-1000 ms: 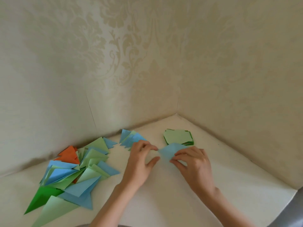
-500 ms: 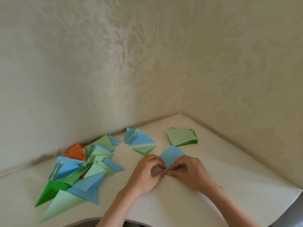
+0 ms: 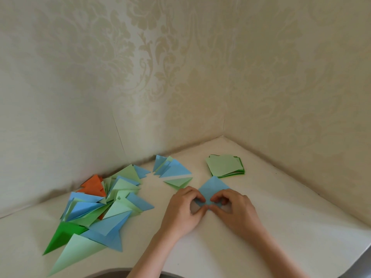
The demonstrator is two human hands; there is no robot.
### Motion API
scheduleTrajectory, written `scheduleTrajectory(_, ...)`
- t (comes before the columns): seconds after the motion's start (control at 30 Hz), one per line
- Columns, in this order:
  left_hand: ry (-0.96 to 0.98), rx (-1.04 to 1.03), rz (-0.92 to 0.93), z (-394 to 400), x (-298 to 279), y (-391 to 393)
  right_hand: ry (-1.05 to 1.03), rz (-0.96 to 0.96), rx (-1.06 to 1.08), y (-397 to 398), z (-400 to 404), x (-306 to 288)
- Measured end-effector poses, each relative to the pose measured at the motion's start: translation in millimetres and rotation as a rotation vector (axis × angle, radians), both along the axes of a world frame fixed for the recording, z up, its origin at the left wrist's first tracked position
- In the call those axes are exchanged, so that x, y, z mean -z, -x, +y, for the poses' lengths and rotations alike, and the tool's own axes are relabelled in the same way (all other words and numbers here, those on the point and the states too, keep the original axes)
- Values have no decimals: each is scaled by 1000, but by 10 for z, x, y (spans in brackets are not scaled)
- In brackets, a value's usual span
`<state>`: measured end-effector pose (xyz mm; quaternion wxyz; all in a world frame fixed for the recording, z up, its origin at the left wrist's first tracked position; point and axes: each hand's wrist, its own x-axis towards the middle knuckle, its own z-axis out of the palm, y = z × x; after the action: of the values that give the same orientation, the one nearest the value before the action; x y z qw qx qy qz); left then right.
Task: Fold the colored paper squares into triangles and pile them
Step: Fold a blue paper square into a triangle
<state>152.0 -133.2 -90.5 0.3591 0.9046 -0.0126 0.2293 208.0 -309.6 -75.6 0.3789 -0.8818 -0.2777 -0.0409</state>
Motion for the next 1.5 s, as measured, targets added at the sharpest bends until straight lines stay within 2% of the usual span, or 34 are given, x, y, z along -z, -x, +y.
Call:
scheduleTrajectory(0.37, 70, -34, 43, -14, -4, 15, 29, 68, 18, -12, 22, 6)
scheduleTrajectory(0.5, 72, -17, 52, -1, -22, 33, 21, 34, -4, -4, -7, 15)
scheduleTrajectory(0.67, 192, -16, 92, 40, -43, 97, 16, 22, 13, 18, -9, 10)
scheduleTrajectory(0.83, 139, -14, 34, 8, -69, 118, 37, -83, -62, -3, -30, 90)
scheduleTrajectory(1.0, 59, -48, -41, 20, -8, 95, -86, -88, -128, 30, -45, 25)
scheduleTrajectory(1.1, 58, -104, -47, 26, 2, 84, -72, -96, -173, 44, -43, 5)
scheduleTrajectory(1.3, 63, -96, -16, 31, 2, 105, -106, -22, -98, 47, -57, 1)
scheduleTrajectory(1.5, 43, -86, -10, 20, 0, 95, -134, -116, -132, 41, -50, 3)
